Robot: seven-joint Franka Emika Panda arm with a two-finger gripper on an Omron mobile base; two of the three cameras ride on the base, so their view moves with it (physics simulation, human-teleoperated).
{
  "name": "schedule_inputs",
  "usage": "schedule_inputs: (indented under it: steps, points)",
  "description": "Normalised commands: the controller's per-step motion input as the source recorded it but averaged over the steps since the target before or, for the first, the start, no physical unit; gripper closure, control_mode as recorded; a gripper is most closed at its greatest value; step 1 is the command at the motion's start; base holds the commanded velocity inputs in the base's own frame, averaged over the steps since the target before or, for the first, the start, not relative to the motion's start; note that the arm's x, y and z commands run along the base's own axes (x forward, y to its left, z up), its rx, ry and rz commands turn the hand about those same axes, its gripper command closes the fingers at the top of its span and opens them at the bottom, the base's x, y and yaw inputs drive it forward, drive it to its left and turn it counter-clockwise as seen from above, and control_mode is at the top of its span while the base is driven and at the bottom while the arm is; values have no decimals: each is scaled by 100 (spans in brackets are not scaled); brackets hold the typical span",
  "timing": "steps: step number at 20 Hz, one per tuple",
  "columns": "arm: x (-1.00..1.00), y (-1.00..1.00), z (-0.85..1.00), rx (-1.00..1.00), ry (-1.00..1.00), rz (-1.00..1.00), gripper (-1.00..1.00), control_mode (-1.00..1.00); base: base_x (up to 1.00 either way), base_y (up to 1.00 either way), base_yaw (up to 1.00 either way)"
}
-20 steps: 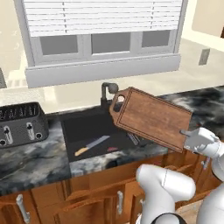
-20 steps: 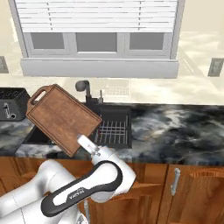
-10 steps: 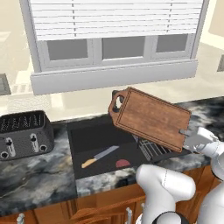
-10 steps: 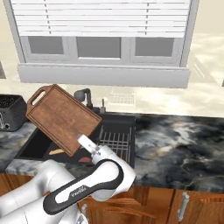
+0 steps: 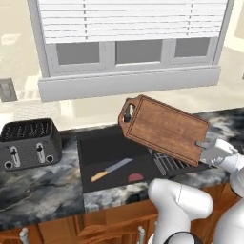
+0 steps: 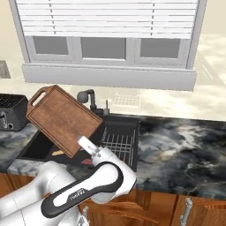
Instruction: Move the cutting board and knife to the sink. Then move spray from the cabinet to the counter.
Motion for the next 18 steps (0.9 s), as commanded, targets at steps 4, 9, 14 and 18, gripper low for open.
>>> schedule_inputs:
  steps: [4, 9, 14, 18]
  points:
    - [0, 0, 0, 0, 0, 0, 100, 100, 64, 8, 26]
    - [0, 0, 0, 0, 0, 0, 100, 100, 38, 4, 46]
    - [0, 0, 0, 0, 0, 0, 100, 100, 37, 0, 49]
    - [0, 0, 0, 0, 0, 0, 100, 100, 39, 0, 41]
